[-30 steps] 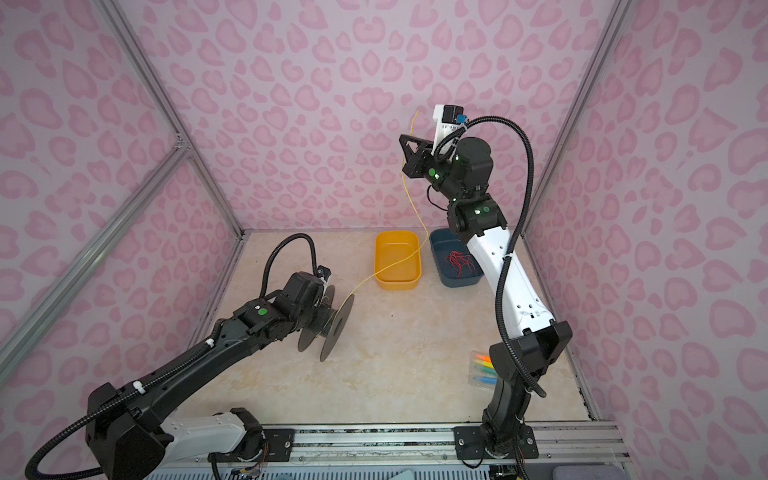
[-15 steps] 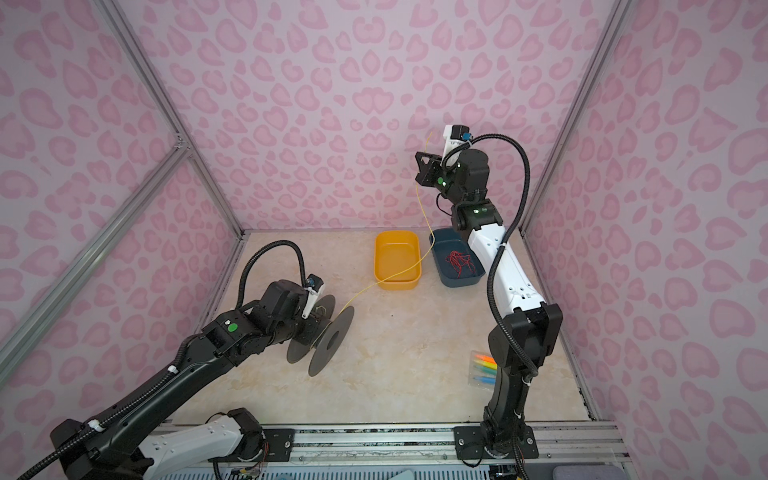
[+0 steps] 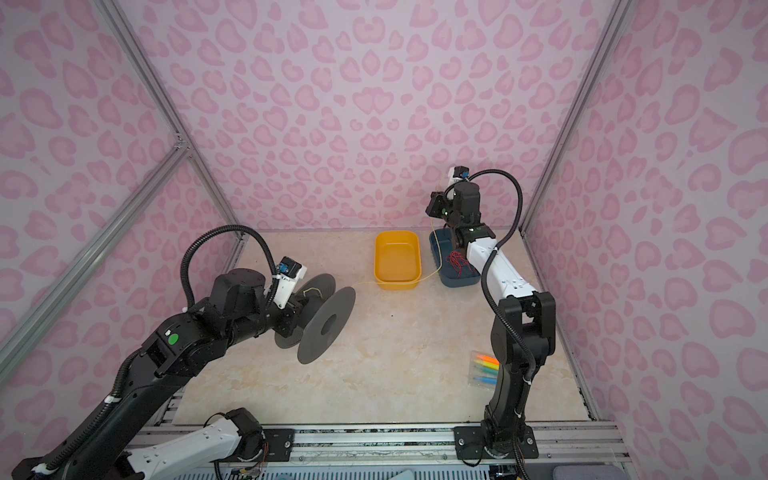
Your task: Wrap the cables
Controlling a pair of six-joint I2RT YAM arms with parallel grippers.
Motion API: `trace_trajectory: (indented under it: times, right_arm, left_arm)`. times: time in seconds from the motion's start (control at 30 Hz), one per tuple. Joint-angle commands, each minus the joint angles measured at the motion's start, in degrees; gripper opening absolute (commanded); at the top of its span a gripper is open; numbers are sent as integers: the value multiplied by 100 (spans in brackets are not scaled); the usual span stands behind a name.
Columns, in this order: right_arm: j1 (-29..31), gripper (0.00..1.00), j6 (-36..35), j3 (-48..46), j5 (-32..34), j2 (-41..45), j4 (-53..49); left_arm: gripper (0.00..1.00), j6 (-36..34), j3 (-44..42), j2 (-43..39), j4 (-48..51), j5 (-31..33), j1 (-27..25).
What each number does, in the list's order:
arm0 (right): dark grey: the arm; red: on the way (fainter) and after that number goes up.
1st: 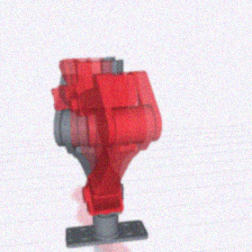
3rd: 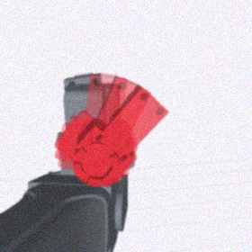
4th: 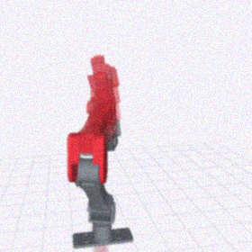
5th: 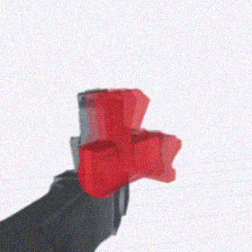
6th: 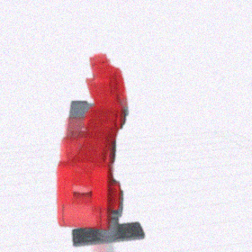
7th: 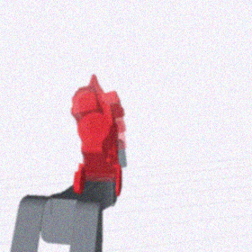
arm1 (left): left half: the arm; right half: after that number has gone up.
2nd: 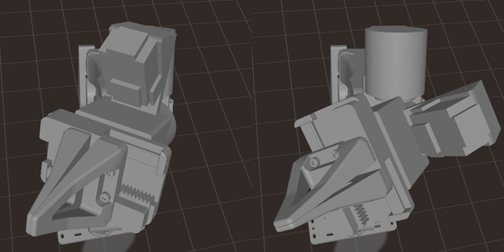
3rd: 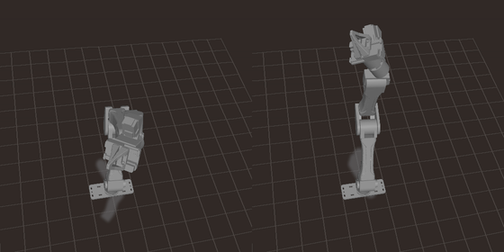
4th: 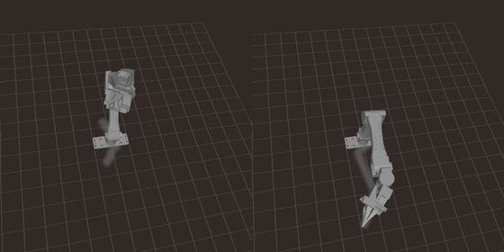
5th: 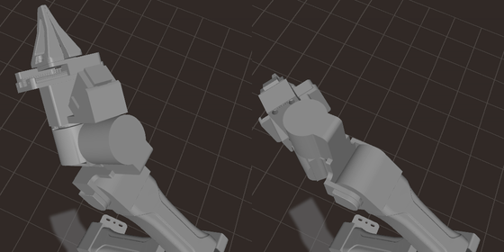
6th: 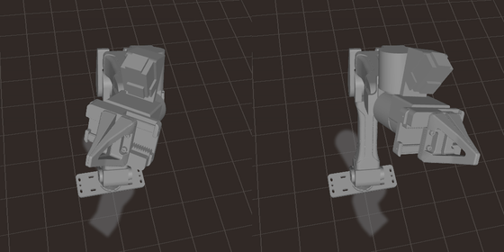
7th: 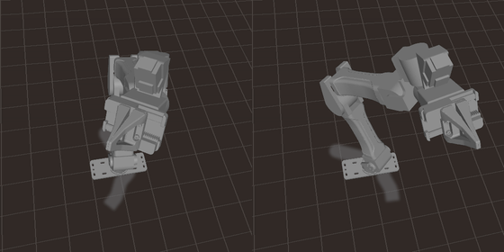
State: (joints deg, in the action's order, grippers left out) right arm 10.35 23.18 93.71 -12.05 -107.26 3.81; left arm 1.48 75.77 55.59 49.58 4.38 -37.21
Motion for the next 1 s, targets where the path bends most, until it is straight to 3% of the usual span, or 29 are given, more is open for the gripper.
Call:
trace_trajectory:
  times: [0.0,0.2,0.4,0.57,0.97]
  right_arm:
    - [2,0,-276,-610,470,267,608]
    - [229,0,-308,-2055,995,990,1114]
    - [867,0,-401,-3088,1528,1528,1378]
    - [1507,0,-235,-3921,1877,1988,1679]
    - [3470,0,-3,-5187,2906,3039,1563]
  left_arm:
    - [4,11,472,-7,-386,-474,300]
    - [4,457,1137,320,-1077,-1644,1293]
    - [4,1235,1481,820,-1989,-2334,1809]
    - [4,1795,1516,1104,-2582,-1875,2043]
    - [4,2463,1127,1976,-3687,371,2198]
